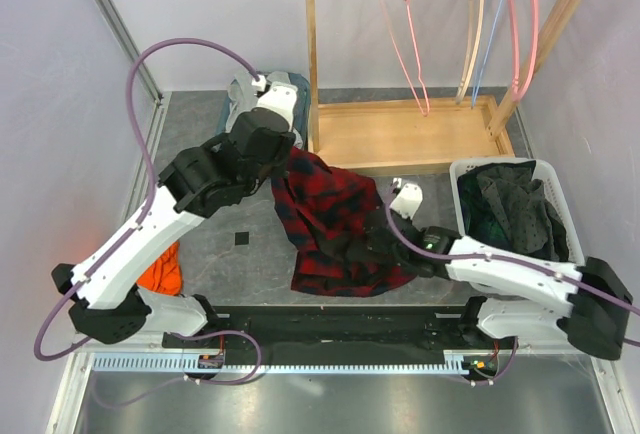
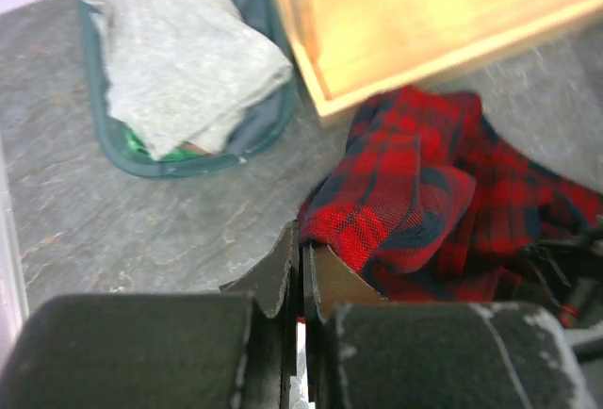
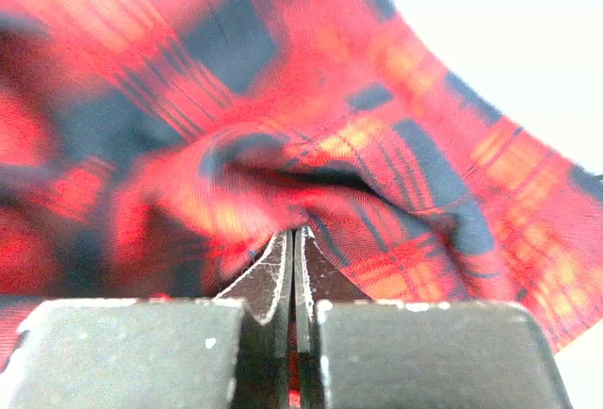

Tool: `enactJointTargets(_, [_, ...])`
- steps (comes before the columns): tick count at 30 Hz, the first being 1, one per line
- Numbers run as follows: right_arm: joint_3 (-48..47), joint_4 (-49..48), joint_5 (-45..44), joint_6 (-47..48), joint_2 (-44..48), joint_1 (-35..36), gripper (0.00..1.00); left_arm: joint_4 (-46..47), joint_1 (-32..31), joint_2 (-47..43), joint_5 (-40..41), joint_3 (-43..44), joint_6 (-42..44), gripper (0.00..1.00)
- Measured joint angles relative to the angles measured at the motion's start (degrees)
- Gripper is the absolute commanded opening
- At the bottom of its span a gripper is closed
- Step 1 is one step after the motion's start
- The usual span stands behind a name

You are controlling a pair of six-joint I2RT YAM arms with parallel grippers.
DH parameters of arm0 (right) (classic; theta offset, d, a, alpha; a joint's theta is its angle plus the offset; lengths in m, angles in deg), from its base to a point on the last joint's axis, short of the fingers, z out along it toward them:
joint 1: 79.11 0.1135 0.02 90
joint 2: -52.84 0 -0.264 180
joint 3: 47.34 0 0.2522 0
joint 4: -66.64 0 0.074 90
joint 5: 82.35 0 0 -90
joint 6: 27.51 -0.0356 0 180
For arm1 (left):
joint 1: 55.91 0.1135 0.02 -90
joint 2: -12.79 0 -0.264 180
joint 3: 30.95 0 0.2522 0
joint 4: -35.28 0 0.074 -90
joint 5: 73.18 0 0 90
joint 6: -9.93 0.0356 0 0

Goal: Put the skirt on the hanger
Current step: Adjust the skirt at the center of the board.

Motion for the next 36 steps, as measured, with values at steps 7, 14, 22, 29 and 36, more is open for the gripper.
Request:
enactJointTargets(7, [-18.53, 10.12, -7.65, 8.87, 11.06, -0.22, 0.00, -0.42, 1.29, -2.56, 3.63, 3.61, -0.39, 0.02])
enactJointTargets(14, [-41.92, 16.59, -18.82, 22.16, 10.21, -0.55, 0.00, -0.07, 4.55, -0.50, 4.15, 10.16, -0.37, 0.02])
enactJointTargets(22, [-60.15, 17.99, -25.86, 35.69, 5.53, -0.74, 0.00, 2.62, 13.00, 9.97, -6.14, 21.05, -0.35, 0.02])
enactJointTargets(29, [-62.55, 18.82, -20.31, 40.13, 7.10, -0.81, 0.00, 6.80, 15.67, 11.91, -12.09, 22.27, -0.37, 0.02])
enactJointTargets(36, [-36.15, 13.49, -2.16, 34.42, 6.10, -0.42, 0.00, 12.28, 17.68, -0.90, -11.93, -11.67, -3.10, 0.02])
